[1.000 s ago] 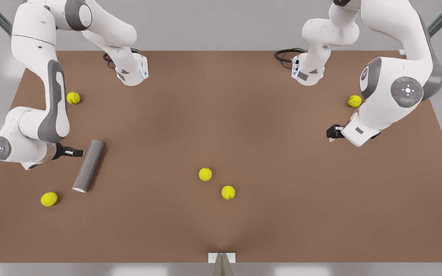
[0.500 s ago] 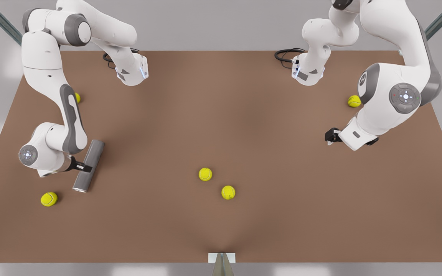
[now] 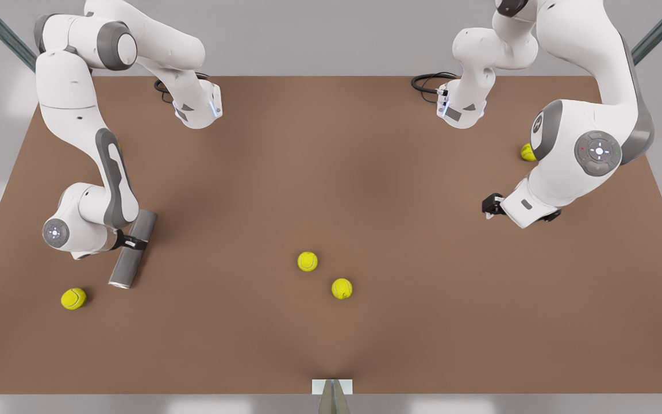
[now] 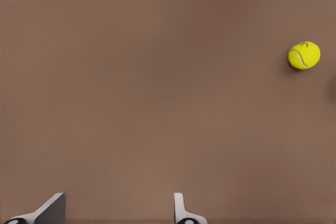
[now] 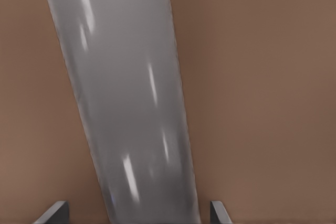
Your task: Put the tennis tube upright
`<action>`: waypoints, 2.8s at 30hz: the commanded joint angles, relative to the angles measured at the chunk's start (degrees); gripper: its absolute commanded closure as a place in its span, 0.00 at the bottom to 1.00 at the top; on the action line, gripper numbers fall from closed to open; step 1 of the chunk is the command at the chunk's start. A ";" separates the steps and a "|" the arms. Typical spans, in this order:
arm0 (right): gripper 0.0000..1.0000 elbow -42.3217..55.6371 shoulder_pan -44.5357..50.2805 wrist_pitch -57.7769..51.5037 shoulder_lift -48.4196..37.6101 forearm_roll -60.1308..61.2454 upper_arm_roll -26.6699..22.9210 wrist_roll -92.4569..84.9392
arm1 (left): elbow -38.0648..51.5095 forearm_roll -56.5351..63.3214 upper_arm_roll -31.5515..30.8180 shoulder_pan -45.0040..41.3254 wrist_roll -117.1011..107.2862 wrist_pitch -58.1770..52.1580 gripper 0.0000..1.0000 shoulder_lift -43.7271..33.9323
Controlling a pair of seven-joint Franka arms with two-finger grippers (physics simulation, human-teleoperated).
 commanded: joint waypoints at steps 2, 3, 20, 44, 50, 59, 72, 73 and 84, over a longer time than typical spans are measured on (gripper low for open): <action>0.00 0.02 0.17 -0.12 1.15 0.05 -0.01 -2.47 | 0.01 0.03 0.00 0.00 1.31 -0.01 0.00 -0.06; 0.00 0.02 0.17 -0.12 1.85 0.05 -0.01 -2.38 | 0.01 0.03 0.00 0.00 1.31 -0.01 0.00 0.03; 0.34 0.19 -0.71 -2.58 3.43 0.05 0.08 -2.56 | -0.17 0.03 0.00 0.00 1.05 -0.01 0.00 1.08; 0.32 31.13 60.98 -7.32 9.76 2.16 0.17 -31.64 | -0.17 0.03 0.00 0.27 1.05 0.61 0.00 1.87; 0.32 30.86 62.39 -2.41 15.03 1.46 -0.71 -40.70 | -0.17 -0.06 0.00 0.27 1.05 0.96 0.00 2.05; 0.00 30.60 64.85 1.64 18.11 1.99 -0.71 -39.73 | 0.09 -15.17 0.70 7.82 3.24 -2.64 0.00 7.41; 0.00 48.36 36.82 -56.90 -3.07 11.49 -9.50 17.30 | -9.75 -43.12 -2.37 8.35 43.76 7.29 0.00 29.74; 0.00 53.53 36.20 -56.72 -2.98 4.02 -10.64 17.22 | -14.84 -46.10 -2.73 8.26 48.94 11.24 0.00 28.42; 0.00 54.95 22.41 -52.32 -2.81 8.93 -10.73 3.87 | -33.31 -63.51 -6.42 6.24 68.55 21.97 0.00 21.39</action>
